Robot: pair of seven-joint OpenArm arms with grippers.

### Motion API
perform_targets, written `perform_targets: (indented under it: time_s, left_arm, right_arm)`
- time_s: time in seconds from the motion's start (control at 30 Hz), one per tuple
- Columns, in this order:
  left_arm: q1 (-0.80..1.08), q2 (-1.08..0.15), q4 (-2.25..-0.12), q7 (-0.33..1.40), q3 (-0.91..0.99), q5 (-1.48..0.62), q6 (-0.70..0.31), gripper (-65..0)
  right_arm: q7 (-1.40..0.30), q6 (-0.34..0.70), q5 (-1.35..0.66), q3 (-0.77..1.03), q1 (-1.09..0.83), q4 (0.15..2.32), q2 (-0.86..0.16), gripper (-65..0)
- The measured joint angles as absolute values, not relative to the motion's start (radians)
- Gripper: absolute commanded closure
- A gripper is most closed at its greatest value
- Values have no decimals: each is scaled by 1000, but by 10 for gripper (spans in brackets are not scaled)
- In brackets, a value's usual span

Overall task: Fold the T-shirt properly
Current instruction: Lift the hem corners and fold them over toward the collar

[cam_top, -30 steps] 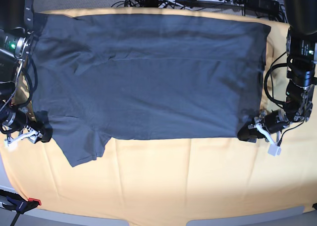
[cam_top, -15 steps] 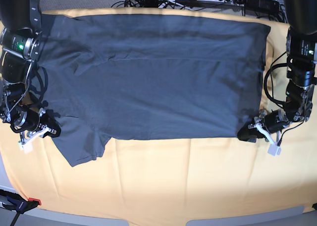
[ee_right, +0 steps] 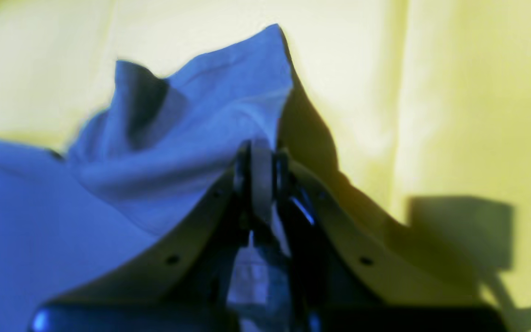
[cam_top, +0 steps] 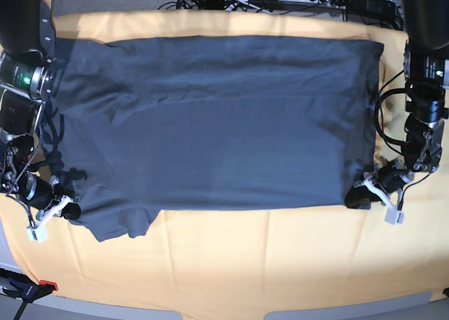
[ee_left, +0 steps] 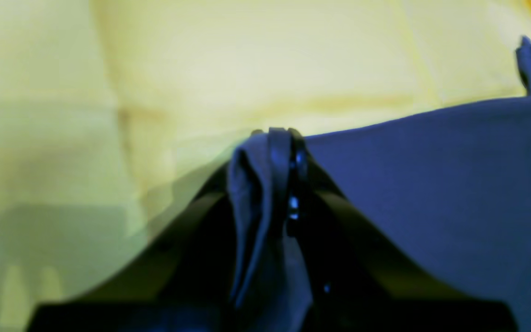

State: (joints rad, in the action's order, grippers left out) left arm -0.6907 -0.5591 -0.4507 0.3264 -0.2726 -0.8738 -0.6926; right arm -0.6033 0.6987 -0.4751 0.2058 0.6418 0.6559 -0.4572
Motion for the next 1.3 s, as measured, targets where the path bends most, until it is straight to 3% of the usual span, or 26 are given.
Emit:
perform_targets:
  time_s: [0.23, 0.5, 0.67, 1.13, 1.3]
  left_arm:
    - [-816, -553, -451, 287, -268, -838, -690, 0]
    - [-875, -551, -451, 340, -267, -829, -696, 0]
    - [-838, -552, -450, 401, -267, -898, -692, 0]
    - [-823, -644, -452, 1005, -267, -1451, -690, 0]
    - [-817, -646, -453, 1219, -267, -1460, -690, 0]
  right_arm:
    - [-554, 690, -419, 77, 719, 656, -460, 0]
    - [-582, 693, -412, 53, 799, 657, -463, 0]
    - [-683, 695, -558, 53, 759, 657, -471, 0]
    - [-974, 699, -917, 50, 672, 692, -616, 0]
    - [-1066, 697, -960, 50, 671, 712, -628, 0]
